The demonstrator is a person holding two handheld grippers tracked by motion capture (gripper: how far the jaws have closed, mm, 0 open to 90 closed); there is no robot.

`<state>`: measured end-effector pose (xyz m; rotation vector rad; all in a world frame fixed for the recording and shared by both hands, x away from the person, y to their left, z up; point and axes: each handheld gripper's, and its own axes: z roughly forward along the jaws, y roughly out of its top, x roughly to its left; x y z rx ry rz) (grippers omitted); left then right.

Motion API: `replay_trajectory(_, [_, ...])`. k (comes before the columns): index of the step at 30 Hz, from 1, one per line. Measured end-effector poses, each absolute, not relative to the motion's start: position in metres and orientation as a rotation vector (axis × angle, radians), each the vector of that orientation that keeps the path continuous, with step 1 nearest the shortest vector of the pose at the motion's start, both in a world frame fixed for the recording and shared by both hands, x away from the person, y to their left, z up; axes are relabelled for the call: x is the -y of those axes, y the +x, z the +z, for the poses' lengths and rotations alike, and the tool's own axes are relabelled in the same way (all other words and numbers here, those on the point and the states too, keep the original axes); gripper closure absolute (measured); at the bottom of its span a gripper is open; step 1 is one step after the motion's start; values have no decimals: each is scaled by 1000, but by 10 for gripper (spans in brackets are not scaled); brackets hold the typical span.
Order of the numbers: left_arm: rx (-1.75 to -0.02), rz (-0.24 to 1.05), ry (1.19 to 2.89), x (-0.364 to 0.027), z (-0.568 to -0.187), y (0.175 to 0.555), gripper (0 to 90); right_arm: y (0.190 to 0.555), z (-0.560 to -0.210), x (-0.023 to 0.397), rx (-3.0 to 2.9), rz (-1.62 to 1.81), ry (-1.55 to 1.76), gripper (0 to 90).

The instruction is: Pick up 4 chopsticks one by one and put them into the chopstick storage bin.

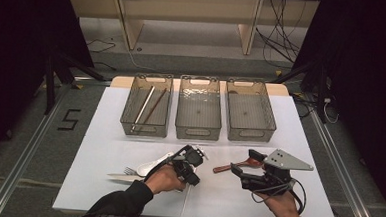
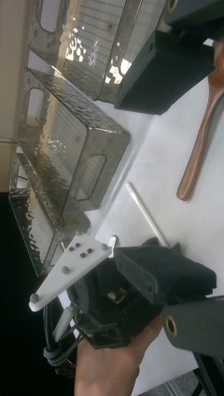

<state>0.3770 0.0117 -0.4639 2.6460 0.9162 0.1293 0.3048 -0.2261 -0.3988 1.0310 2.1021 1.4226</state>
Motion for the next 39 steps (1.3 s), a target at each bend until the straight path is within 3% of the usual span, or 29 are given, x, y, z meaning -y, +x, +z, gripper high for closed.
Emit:
replay_trajectory(21, [-888, 68, 2667, -13, -463, 385, 737, 305, -397, 228, -2089, 1421, 1037, 248])
replay_trajectory(39, [-914, 62, 2681, -9, -462, 387, 733, 306, -397, 229, -2086, 1423, 1043, 248])
